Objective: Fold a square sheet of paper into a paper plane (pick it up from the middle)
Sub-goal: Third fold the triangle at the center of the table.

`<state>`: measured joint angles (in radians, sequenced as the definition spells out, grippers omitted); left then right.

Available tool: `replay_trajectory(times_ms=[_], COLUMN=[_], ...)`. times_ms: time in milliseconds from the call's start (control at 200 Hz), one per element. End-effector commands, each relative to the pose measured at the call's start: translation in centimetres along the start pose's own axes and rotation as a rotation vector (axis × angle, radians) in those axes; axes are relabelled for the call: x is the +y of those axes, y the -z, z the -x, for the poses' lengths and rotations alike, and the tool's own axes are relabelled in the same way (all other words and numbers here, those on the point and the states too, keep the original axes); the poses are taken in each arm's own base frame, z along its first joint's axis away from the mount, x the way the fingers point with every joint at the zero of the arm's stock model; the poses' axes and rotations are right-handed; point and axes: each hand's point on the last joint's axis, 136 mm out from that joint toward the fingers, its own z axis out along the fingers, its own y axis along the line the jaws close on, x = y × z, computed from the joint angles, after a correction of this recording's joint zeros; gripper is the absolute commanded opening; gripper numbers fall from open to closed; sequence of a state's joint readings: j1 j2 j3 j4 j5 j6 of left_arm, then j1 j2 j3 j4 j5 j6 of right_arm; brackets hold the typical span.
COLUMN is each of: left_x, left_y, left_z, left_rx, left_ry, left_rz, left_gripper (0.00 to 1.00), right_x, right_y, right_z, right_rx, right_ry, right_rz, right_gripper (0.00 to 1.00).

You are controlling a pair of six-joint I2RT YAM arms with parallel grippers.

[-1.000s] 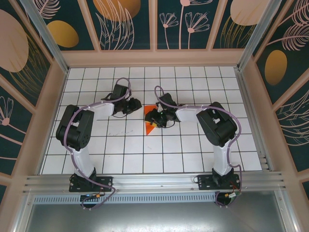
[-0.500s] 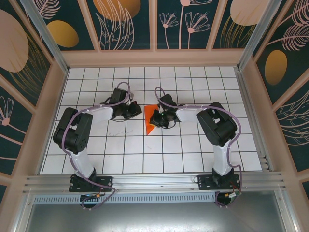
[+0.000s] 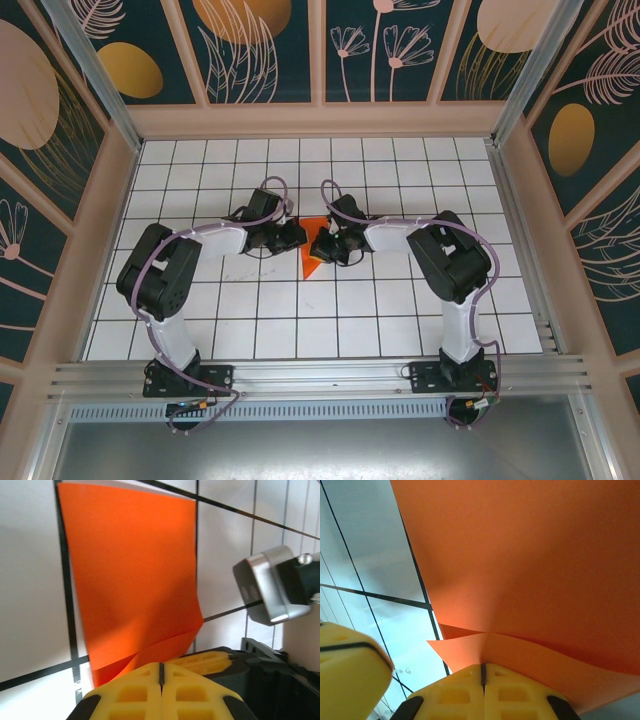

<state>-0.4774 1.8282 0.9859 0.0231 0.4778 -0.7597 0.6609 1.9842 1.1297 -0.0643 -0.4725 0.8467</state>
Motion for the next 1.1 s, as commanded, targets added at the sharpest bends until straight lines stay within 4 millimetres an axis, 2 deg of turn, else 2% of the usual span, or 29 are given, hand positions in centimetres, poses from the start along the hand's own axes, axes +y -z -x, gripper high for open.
replay_trajectory(times_ms=[0, 420, 555, 666, 746, 846, 886, 911, 1096], left_x=[2.7, 3.0, 4.5, 5.7, 6.3, 6.5, 6.5, 5.5, 5.6], left_y=[-0.7, -1.6, -2.0, -2.2, -2.2, -2.3, -2.3, -2.4, -2.4], left_z=[-1.8, -2.6, -3.1, -3.8, -4.0, -4.2, -4.2, -3.3, -3.2], left_rx=[0.038, 0.072, 0.089, 0.112, 0.120, 0.127, 0.128, 0.111, 0.113], left_ry=[0.011, 0.004, 0.013, 0.011, 0.007, 0.000, 0.000, -0.012, -0.018], left_rz=[0.084, 0.090, 0.147, 0.193, 0.216, 0.219, 0.218, 0.201, 0.206], left_gripper=[0.00, 0.00, 0.00, 0.00, 0.00, 0.00, 0.00, 0.00, 0.00], right_x=[-3.1, -2.2, -0.7, 1.3, 1.9, 1.3, 0.8, 0.7, 0.0], right_y=[-0.8, -0.4, 0.5, 2.2, 3.2, 3.5, 3.3, 3.2, 2.1], right_z=[-1.0, -0.8, -0.3, 0.3, 0.8, 1.2, 1.3, 1.4, 1.7], right_rx=[0.019, 0.007, -0.019, -0.054, -0.080, -0.096, -0.090, -0.089, -0.076], right_ry=[-0.053, -0.049, -0.025, 0.003, 0.016, 0.019, 0.014, 0.014, 0.017], right_rz=[-0.091, -0.061, -0.010, 0.053, 0.070, 0.050, 0.041, 0.039, 0.010], right_gripper=[0.00, 0.00, 0.00, 0.00, 0.00, 0.00, 0.00, 0.00, 0.00])
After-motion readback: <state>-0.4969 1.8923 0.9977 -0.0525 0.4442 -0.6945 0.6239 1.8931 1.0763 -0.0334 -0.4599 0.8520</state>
